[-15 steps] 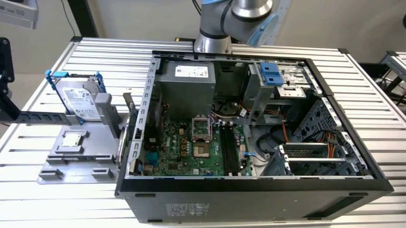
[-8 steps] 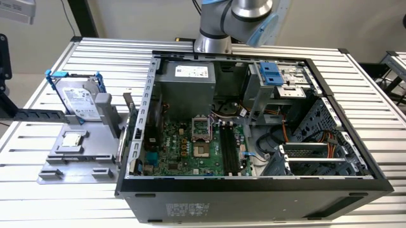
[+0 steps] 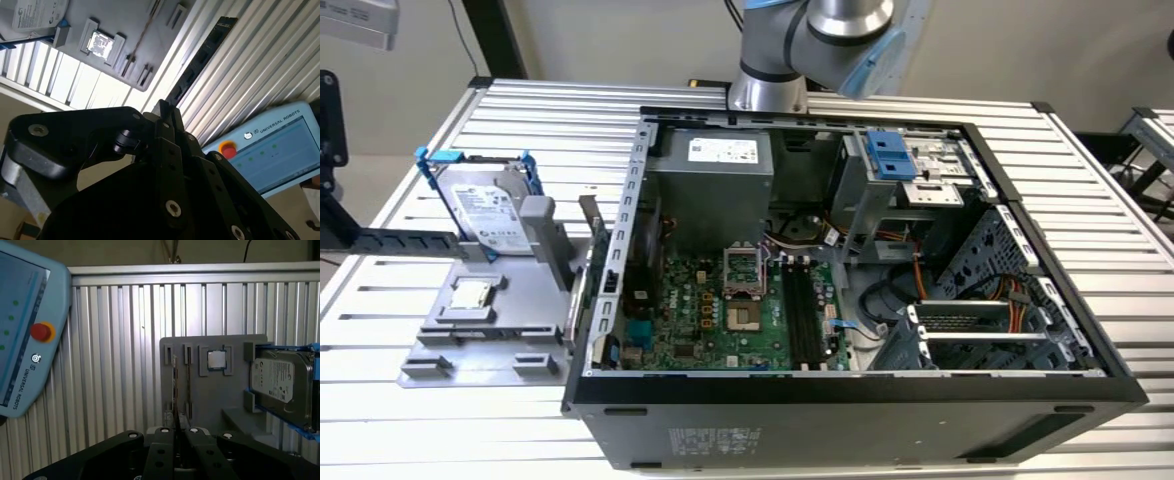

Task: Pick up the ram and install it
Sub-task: 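Pick up the ram and move it above insertion slot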

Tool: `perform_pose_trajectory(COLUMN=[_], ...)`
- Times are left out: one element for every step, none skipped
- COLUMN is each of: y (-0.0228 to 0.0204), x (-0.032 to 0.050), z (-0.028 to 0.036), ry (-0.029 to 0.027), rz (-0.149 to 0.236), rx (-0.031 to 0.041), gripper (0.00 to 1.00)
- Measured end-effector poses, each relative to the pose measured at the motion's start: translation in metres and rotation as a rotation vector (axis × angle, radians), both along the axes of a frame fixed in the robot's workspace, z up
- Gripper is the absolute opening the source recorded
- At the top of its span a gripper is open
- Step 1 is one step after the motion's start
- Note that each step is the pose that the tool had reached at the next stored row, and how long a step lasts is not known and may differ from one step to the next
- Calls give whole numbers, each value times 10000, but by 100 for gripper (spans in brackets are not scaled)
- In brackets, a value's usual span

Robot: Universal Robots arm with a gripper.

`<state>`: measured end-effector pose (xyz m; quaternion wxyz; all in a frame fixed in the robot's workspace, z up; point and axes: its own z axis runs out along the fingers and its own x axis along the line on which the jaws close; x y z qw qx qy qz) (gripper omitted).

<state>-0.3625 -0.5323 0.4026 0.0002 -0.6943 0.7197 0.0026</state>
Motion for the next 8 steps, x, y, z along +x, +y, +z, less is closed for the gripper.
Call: perform_pose_trajectory(y=[0, 0, 0, 0, 0, 0, 0, 0], x=[14, 30, 48, 67, 86, 107, 125, 146], z=[0, 1, 0, 0, 0, 0, -1, 0], ry=[0, 1, 0, 1, 3, 3, 4, 6], rz=[1, 1, 1, 1, 1, 1, 1, 1], rx=[0, 0, 0, -1, -1, 1, 1, 0], gripper=[0, 0, 0, 0, 0, 0, 0, 0])
